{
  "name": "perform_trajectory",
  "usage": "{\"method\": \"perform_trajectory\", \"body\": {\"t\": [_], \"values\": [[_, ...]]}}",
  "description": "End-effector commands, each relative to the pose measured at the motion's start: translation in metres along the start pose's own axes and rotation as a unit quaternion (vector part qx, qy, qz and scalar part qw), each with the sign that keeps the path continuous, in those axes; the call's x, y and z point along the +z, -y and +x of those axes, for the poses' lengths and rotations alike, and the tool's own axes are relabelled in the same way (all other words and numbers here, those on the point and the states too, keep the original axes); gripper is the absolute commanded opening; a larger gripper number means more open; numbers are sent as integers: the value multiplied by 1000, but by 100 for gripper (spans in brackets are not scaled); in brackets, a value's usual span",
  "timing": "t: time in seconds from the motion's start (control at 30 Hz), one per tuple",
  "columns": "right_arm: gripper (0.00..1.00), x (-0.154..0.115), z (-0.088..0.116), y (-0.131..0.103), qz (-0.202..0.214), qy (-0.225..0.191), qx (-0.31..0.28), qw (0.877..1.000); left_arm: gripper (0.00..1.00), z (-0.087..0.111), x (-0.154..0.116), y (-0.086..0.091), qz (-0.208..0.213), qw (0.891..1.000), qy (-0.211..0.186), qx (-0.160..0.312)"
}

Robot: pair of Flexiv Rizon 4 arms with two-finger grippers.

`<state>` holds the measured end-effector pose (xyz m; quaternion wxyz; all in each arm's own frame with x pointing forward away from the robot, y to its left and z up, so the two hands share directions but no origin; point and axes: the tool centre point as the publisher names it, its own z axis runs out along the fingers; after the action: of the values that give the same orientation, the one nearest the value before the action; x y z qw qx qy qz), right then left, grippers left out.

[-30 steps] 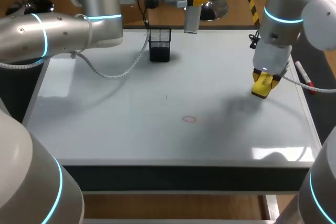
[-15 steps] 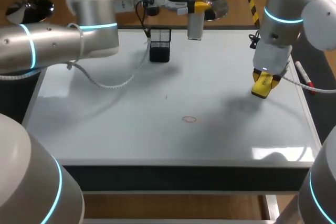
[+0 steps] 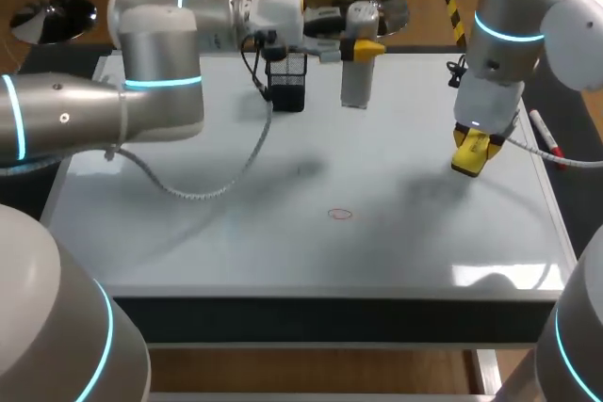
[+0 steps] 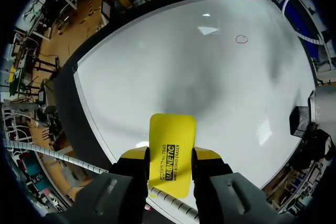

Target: Pick up the inspection probe, press it on each red-marked spot on the whiteboard one by one, put down the probe, pick up the eraser, and wipe off all the red marks.

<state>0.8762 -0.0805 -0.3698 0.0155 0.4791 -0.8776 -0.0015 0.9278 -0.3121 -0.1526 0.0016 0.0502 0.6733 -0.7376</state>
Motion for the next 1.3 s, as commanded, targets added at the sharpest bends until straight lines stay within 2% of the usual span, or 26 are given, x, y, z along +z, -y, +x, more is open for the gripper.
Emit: {"method": "perform_trajectory", "body": {"t": [0.03,0.23,0.5,0.77,1.3], "values": [[0,-1,0,0,1,-1,-1,1000,0,45,-8,-3,-1,999,32,-4],[0,-1,0,0,1,-1,-1,1000,0,83,-15,-12,-1,999,30,-20],[0,-1,0,0,1,-1,-1,1000,0,110,-24,-24,-4,999,28,-38],[0,-1,0,0,1,-1,-1,1000,0,115,-29,-44,-14,998,36,-48],[0,-1,0,0,1,-1,-1,1000,0,116,-26,-79,-8,998,18,-67]]}}
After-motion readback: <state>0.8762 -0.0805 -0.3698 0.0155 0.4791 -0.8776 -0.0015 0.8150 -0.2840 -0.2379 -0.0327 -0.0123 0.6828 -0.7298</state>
